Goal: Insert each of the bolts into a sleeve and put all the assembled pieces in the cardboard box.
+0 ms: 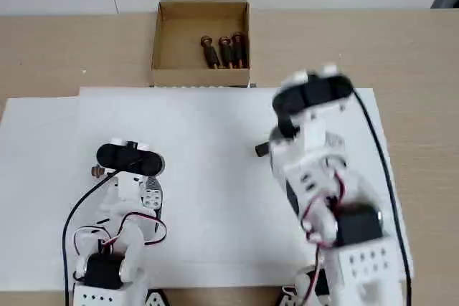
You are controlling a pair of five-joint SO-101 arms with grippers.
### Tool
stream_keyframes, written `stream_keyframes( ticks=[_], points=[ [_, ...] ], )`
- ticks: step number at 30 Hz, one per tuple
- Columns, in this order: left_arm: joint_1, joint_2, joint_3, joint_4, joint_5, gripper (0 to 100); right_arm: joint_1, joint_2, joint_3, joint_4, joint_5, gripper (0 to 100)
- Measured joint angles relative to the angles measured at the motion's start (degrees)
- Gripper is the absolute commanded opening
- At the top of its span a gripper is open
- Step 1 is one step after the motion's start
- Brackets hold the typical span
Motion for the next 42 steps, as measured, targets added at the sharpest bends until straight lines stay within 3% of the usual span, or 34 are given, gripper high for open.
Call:
stream_keyframes(
  ticks=[11, 23, 37, 42],
  points=[
    [0.00, 0.00, 0.00, 0.00, 0.00, 1, 0.44, 40.88, -30.95, -7.21, 0.26, 0.3],
    [0.00, 0.00, 0.00, 0.00, 0.00, 1, 0.18, 77.36, -58.81, -20.04, 13.63, 0.3],
    [0.00, 0.00, 0.00, 0.00, 0.00, 1, -5.54, 97.14, -82.64, -20.31, 28.66, 0.7],
    [0.00, 0.00, 0.00, 0.00, 0.00, 1, -5.54, 99.96, -84.48, -20.31, 31.82, 15.6]
  ],
)
